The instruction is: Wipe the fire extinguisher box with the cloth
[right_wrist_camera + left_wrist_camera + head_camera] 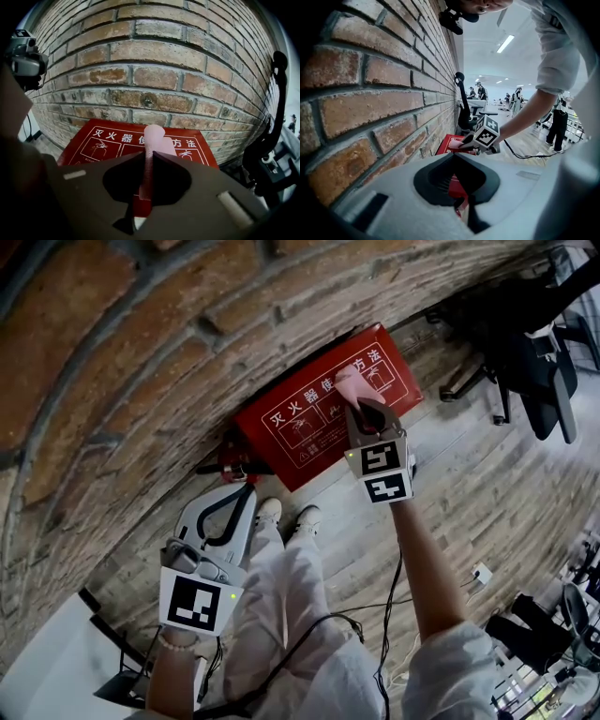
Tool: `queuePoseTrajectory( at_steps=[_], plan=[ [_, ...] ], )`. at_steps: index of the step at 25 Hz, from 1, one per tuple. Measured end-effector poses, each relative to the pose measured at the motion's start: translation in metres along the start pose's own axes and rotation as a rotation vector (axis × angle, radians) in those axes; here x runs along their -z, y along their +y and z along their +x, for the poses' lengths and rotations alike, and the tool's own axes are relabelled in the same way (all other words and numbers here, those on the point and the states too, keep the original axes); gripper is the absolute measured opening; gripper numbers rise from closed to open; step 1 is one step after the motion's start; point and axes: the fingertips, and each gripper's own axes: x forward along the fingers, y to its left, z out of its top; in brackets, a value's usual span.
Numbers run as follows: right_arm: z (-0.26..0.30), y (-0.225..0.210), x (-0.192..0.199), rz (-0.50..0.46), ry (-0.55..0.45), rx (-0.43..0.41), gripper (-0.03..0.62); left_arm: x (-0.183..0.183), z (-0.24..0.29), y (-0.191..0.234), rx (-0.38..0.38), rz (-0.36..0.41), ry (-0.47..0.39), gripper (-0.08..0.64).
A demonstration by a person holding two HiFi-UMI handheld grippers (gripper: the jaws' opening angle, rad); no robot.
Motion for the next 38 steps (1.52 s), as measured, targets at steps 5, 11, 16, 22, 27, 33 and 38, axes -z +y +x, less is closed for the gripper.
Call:
queuePoseTrajectory(
  at_steps=[5,11,16,22,27,33,38],
  plan=[
    [-0.004,0.024,-0.003,0.013,-0.021,-0.034,0.028,0.001,-0.003,0.000,0.001,0.002,-0.001,-0.002],
    [-0.009,0.056,-0.004,0.015,-0.035,-0.087,0.028,0.002,-0.005,-0.001,0.007,0.004,-0.004,-0.002],
    [-0.010,0.087,-0.001,0.008,-0.033,-0.146,0.027,0.004,-0.006,-0.001,0.008,0.000,-0.005,-0.002],
    [-0.015,0.125,-0.003,-0.012,-0.038,-0.227,0.028,0.005,-0.007,-0.003,0.013,0.007,-0.007,-0.002],
    [-0.018,0.159,-0.006,-0.038,-0.048,-0.301,0.028,0.006,-0.009,-0.002,0.009,0.005,-0.006,-0.002],
    [-0.025,0.197,-0.004,-0.068,-0.057,-0.391,0.028,0.008,-0.011,-0.002,0.004,-0.009,-0.006,-0.002],
    [-0.027,0.209,-0.001,-0.051,-0.053,-0.419,0.028,0.008,-0.011,-0.003,0.004,0.002,-0.008,-0.002]
  ],
)
